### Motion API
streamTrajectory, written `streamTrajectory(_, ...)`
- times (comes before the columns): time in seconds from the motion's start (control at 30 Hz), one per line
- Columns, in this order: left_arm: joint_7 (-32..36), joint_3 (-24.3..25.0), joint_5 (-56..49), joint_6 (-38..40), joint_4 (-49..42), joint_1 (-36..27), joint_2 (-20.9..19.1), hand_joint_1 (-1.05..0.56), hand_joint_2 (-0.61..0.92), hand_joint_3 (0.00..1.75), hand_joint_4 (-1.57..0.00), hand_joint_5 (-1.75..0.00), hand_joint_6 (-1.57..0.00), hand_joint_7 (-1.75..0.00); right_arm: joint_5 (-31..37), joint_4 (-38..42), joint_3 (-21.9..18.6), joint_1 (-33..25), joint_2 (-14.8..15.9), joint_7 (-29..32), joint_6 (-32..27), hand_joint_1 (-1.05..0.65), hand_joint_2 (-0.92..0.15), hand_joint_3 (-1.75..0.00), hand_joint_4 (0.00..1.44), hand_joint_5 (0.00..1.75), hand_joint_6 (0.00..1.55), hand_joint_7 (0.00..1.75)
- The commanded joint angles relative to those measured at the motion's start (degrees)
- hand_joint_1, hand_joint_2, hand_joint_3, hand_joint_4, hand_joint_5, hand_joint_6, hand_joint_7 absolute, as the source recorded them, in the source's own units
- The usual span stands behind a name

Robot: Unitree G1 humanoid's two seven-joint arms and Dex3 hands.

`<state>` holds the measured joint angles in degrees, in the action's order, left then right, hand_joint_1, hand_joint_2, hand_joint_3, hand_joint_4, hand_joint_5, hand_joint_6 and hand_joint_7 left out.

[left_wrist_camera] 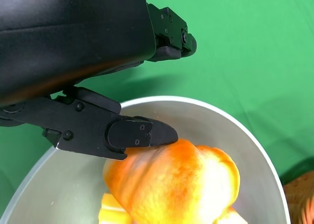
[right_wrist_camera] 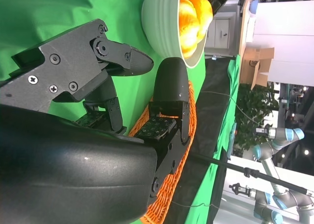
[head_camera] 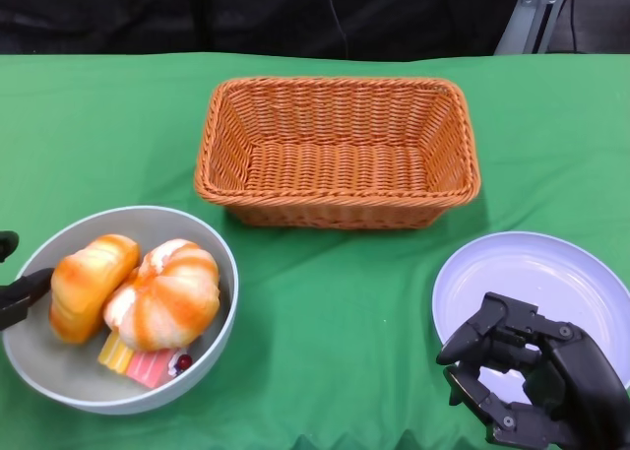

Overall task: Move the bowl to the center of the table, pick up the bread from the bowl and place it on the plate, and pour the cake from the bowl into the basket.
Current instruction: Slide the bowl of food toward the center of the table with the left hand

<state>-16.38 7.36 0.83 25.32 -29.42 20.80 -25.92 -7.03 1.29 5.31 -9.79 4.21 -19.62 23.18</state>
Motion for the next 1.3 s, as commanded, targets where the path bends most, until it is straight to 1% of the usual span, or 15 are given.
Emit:
streamTrajectory(0.03, -1.5, 0.7, 1.8, 1.5, 3.8, -1.4, 0.1, -0.37, 0.92, 0.32, -0.08, 0.0, -0.09, 0.0, -0.7, 0.4, -0.4, 0.2, 0.1, -0.1, 0.6, -0.15, -0.6, -0.81, 0.68, 1.59, 0.68, 1.19)
streamTrajectory(0.23, -2.6, 1.0, 5.1, 6.3, 12.8, -4.2, 1.4, -0.37, 0.92, 0.32, -0.07, -0.01, -0.06, 0.0, -0.2, 0.1, -0.3, -0.1, 0.2, 0.1, 0.4, -0.16, -0.6, -0.8, 0.67, 1.59, 0.68, 1.19)
streamTrajectory(0.33, -3.9, 0.1, 6.3, 9.0, 17.6, -5.5, 1.4, -0.4, 0.92, 0.29, -0.06, 0.0, -0.05, 0.0, -0.1, 0.1, -0.3, 0.0, 0.3, 0.2, 0.6, -0.16, -0.61, -0.79, 0.67, 1.58, 0.67, 1.19)
streamTrajectory(0.47, -5.0, -1.3, 7.3, 13.5, 24.5, -7.3, 1.0, -0.4, 0.92, 0.28, -0.04, 0.0, -0.02, 0.0, -0.1, 0.0, -0.2, 0.0, 0.0, 0.5, 0.4, -0.16, -0.62, -0.77, 0.67, 1.58, 0.68, 1.18)
streamTrajectory(0.53, -5.9, -2.1, 7.7, 15.6, 26.9, -7.8, 0.6, -0.4, 0.92, 0.29, -0.02, 0.0, 0.0, 0.0, 0.0, -0.3, -0.1, 0.0, 0.0, 0.5, 0.1, -0.15, -0.62, -0.78, 0.67, 1.58, 0.68, 1.18)
streamTrajectory(0.67, -7.0, -2.3, 9.2, 18.8, 30.8, -8.9, 1.0, -0.38, 0.92, 0.3, 0.0, 0.0, 0.0, 0.0, -0.1, -0.5, 0.0, -0.1, -0.2, 0.7, -0.1, -0.15, -0.61, -0.78, 0.68, 1.58, 0.69, 1.17)
streamTrajectory(0.83, -7.4, -3.2, 9.5, 19.6, 32.8, -10.0, 1.0, -0.35, 0.92, 0.33, 0.0, 0.0, 0.0, 0.0, 0.1, -0.5, 0.1, -0.1, -0.2, 0.9, 0.0, -0.16, -0.61, -0.79, 0.68, 1.58, 0.7, 1.17)
streamTrajectory(1.07, -8.9, -5.5, 9.4, 19.8, 34.0, -10.5, 0.3, -0.36, 0.92, 0.35, 0.0, 0.0, 0.0, 0.0, 0.0, -0.2, 0.2, 0.1, -0.4, 0.8, 0.1, -0.16, -0.6, -0.79, 0.68, 1.59, 0.69, 1.19)
streamTrajectory(1.3, -9.4, -6.4, 10.5, 22.6, 35.5, -10.9, 1.6, -0.35, 0.92, 0.35, 0.0, 0.0, 0.0, 0.0, 0.4, -0.4, 0.3, 0.1, -0.6, 1.0, -0.1, -0.15, -0.6, -0.8, 0.68, 1.59, 0.7, 1.19)
